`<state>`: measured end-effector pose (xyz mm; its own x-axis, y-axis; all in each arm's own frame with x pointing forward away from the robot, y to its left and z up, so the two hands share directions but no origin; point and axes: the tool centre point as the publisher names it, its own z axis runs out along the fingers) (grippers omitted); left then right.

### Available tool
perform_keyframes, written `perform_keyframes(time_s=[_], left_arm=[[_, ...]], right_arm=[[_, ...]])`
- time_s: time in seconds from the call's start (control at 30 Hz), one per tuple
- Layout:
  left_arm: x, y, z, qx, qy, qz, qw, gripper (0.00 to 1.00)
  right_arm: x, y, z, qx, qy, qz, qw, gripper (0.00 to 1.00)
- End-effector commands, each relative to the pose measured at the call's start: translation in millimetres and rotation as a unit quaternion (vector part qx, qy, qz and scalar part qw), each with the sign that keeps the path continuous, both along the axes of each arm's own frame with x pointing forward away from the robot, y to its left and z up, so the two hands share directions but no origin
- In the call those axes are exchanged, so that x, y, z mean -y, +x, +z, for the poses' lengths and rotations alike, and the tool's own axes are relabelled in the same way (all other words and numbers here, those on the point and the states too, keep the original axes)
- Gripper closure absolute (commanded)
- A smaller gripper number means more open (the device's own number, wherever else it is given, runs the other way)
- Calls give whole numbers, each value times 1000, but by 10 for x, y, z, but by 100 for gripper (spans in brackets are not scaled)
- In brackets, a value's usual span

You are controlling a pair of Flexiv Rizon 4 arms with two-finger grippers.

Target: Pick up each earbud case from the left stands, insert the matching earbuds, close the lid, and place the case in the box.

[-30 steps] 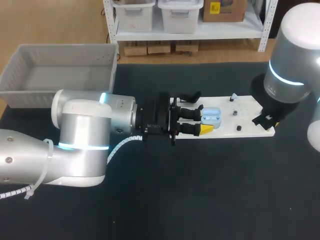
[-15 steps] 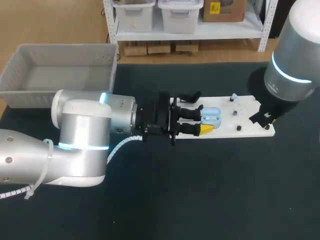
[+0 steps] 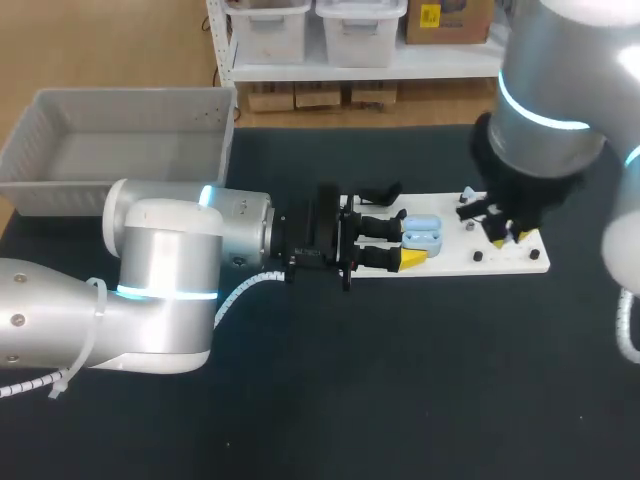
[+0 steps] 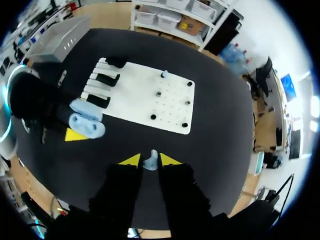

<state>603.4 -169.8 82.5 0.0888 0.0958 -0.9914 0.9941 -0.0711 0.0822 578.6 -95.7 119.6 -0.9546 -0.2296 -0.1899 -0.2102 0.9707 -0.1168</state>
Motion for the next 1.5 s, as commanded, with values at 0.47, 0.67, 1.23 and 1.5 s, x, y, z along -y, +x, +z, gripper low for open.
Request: perform_keyframes(time_s=[0.47, 0.67, 1.23, 1.5], left_arm=[[-3, -17, -13, 2, -3, 4, 1000, 100], [-3, -17, -13, 2, -3, 4, 1000, 100], [-3, -17, -13, 2, -3, 4, 1000, 100], [-3, -17, -13, 2, -3, 4, 1000, 100]], right_arm=[[-420, -185, 154, 11, -1, -58, 998, 100], [-420, -185, 154, 11, -1, -58, 998, 100], [-553, -145, 351, 20, 9, -164, 986, 100], [-805, -186, 418, 23, 48, -241, 969, 100]])
